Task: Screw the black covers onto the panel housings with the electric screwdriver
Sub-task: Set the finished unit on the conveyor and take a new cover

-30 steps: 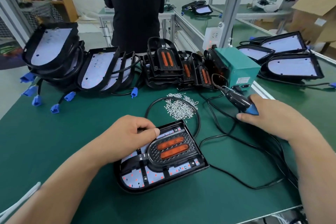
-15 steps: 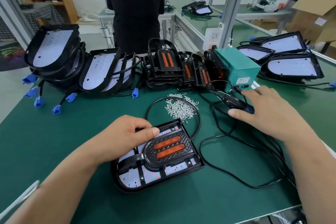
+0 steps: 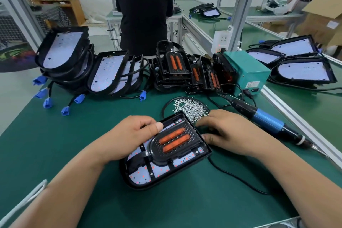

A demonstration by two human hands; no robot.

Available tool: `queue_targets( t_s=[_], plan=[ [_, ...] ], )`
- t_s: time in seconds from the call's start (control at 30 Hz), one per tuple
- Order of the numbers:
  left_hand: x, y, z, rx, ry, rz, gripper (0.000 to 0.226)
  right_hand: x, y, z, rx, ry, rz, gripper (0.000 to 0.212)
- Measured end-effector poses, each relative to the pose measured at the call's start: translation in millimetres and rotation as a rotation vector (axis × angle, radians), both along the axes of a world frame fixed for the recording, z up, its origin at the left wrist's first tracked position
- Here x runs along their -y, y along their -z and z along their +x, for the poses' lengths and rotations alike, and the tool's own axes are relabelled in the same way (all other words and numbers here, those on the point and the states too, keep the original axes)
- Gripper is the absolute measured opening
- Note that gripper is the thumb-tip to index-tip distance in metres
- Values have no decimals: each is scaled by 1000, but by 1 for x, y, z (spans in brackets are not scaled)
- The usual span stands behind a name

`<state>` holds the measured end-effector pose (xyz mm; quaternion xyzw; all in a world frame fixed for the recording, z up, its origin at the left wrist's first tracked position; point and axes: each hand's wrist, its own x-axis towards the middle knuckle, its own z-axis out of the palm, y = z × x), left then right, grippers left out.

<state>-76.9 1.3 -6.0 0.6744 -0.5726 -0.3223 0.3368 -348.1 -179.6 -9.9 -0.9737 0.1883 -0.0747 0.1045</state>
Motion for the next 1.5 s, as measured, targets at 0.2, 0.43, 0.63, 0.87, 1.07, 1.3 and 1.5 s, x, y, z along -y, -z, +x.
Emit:
queue_targets(
  t_s=[0.2, 0.43, 0.63, 0.87, 1.07, 1.3, 1.5],
  plan=[
    [-1, -2, 3, -127, -26, -75, 63, -1, 2, 2, 161, 149, -185, 12],
    [-4, -9, 11, -431, -135, -195, 45, -1, -14, 6, 908, 399, 91, 7],
    [-1, -1, 9, -389, -95, -155, 54, -5, -20, 8, 1164, 47, 378, 20],
    [3, 2, -1, -370, -55, -79, 58, 0, -23, 14, 1212, -8, 658, 29],
    [4, -1, -3, -317, -77, -84, 63, 4, -21, 16, 1365, 55, 840, 40],
    [10, 4, -3, -480, -293, -174, 51, 7, -23, 13, 1543, 290, 1130, 22],
    [25, 8, -41, -708, -491, -139, 45, -22, -15, 48, 1408, 245, 1359, 22]
  ],
)
